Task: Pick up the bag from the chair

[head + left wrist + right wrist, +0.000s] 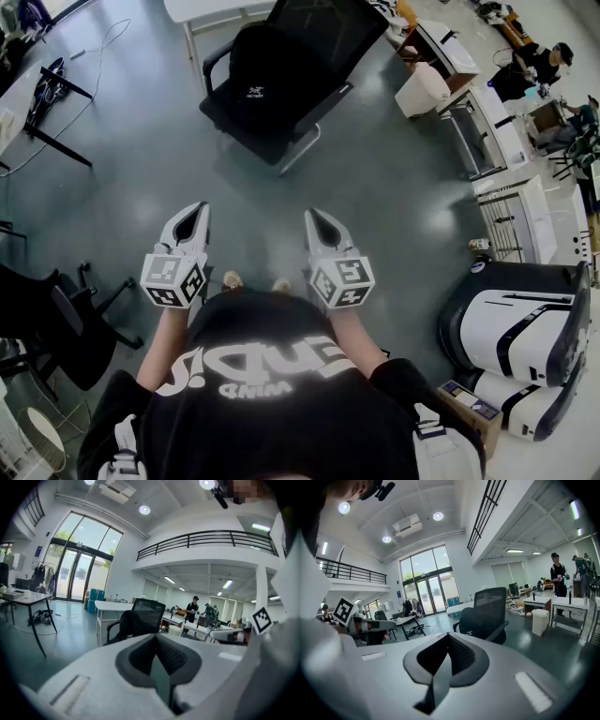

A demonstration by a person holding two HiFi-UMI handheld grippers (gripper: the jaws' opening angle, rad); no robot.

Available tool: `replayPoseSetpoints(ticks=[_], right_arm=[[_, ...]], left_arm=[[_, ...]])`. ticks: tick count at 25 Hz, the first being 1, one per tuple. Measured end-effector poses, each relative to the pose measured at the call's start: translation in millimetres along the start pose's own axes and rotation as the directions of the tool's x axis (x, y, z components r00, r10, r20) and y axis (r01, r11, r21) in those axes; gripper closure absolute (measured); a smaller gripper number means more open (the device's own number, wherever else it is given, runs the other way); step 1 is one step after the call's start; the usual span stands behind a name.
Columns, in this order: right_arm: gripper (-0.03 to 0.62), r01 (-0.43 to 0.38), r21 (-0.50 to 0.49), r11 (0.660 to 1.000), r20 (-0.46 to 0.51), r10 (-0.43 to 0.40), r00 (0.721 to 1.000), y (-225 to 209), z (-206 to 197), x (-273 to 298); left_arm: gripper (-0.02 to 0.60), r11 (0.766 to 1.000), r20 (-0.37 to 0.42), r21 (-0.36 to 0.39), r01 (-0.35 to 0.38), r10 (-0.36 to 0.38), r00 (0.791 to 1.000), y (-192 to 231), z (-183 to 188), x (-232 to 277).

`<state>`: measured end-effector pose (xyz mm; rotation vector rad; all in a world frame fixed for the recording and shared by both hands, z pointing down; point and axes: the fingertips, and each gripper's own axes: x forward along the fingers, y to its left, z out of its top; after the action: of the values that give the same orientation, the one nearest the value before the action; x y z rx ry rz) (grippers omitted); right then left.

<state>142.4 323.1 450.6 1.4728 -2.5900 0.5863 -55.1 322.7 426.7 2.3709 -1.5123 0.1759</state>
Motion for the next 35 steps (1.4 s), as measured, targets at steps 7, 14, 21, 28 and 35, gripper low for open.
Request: replayPoseSetpoints(ticks=[7, 14, 21, 28, 35], right_arm=[[0.592, -0.049, 0.003, 0.999, 0.008, 0.049, 0.999, 22, 2, 12], [0.592, -0.068, 0.029, 0.997, 0.027, 0.067, 0.997, 56, -3, 35], [0.592, -0.018, 0.041, 0.999, 0.028, 0.016, 0.999, 78, -13, 58], [0.592, 0.029, 0.055, 0.998, 0.031, -0.031, 0.999, 63, -5, 90], [0.592, 0.028, 0.067, 0.997, 0.042, -0.031, 0.999, 40, 16, 147]], left_arm=[[0.583, 1.0, -0.005, 0.002, 0.015, -0.015, 1.0, 9, 3, -3], [0.583, 0.999, -0.001, -0.002, 0.038, -0.038, 0.999, 41, 1, -15], [0.583, 0.998, -0.014, -0.006, 0.067, -0.067, 0.998, 79, -2, -15], [0.581, 0.996, -0.018, -0.009, 0.083, -0.083, 0.996, 108, 3, 13], [0.581, 0.996, -0.017, -0.01, 0.084, -0.084, 0.996, 142, 19, 60]])
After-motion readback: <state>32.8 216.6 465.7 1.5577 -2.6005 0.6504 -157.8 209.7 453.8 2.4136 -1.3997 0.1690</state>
